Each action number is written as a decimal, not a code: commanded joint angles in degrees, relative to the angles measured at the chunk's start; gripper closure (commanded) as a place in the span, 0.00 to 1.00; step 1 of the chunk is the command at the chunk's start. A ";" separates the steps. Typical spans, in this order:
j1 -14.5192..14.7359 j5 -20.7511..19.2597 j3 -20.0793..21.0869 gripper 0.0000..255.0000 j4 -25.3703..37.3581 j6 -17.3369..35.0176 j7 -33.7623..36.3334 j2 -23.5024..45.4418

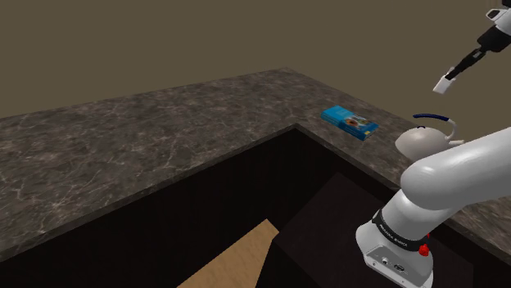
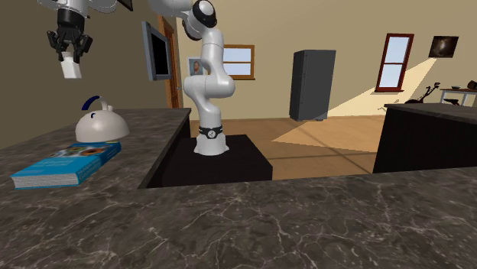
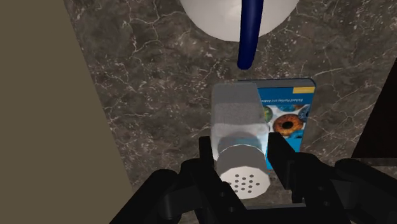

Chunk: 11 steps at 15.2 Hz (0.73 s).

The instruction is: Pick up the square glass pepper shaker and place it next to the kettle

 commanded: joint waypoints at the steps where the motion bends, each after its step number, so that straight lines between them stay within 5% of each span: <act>1: 1.29 1.09 -4.53 1.00 3.08 -1.04 -4.00 2.01; 6: 8.90 6.64 -20.00 1.00 11.67 -3.57 -13.90 9.24; 8: 16.81 9.85 -31.48 1.00 15.76 -4.98 -18.20 12.62; 9: 23.08 10.14 -38.75 1.00 17.96 -5.74 -19.37 12.85; 11: 33.32 6.57 -48.33 1.00 22.68 -7.31 -18.93 9.02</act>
